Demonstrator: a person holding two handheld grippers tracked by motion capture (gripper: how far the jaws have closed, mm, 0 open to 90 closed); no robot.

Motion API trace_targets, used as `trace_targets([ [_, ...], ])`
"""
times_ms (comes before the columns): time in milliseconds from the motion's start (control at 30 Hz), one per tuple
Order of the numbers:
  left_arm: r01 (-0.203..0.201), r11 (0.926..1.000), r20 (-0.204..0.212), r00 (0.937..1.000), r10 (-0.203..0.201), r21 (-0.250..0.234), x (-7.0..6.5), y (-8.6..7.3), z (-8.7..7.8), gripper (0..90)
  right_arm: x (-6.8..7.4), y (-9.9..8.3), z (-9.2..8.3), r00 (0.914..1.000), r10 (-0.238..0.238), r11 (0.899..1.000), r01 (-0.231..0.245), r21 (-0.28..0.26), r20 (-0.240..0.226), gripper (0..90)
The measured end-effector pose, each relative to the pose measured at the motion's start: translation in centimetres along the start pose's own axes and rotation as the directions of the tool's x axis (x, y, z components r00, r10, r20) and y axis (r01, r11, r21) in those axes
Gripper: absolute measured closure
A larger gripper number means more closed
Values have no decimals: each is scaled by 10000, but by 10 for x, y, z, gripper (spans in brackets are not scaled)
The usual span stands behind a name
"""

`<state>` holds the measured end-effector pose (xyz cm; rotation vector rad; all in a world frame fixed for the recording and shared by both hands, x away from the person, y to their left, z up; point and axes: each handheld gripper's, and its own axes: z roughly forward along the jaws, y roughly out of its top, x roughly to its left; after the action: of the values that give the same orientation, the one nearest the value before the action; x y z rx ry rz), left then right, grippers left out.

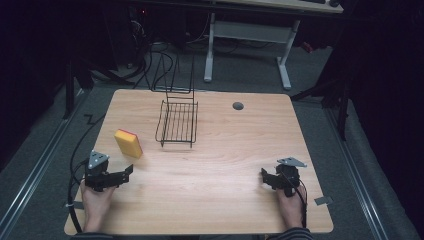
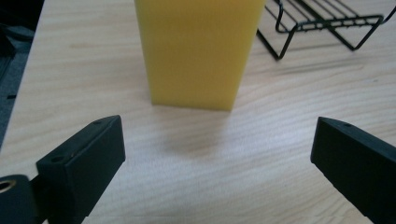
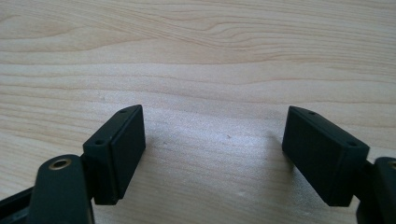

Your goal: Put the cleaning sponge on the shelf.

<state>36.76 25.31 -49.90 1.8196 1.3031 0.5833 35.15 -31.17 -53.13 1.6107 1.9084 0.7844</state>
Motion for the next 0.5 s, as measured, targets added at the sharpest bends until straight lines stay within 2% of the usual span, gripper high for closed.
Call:
trace_targets([
  [200,-186,9997,-22,9998,186,-155,0,20,0,11,0,0,0,10000,-19,10000,19,-24,-7,216],
  [400,-111,9996,-135,9999,108,-248,3,34,7,8,0,0,0,10000,-25,10000,25,-7,-3,216],
  [500,-186,9998,-213,9996,185,-61,5,39,12,4,0,0,0,10000,-18,10000,18,-24,-7,216],
])
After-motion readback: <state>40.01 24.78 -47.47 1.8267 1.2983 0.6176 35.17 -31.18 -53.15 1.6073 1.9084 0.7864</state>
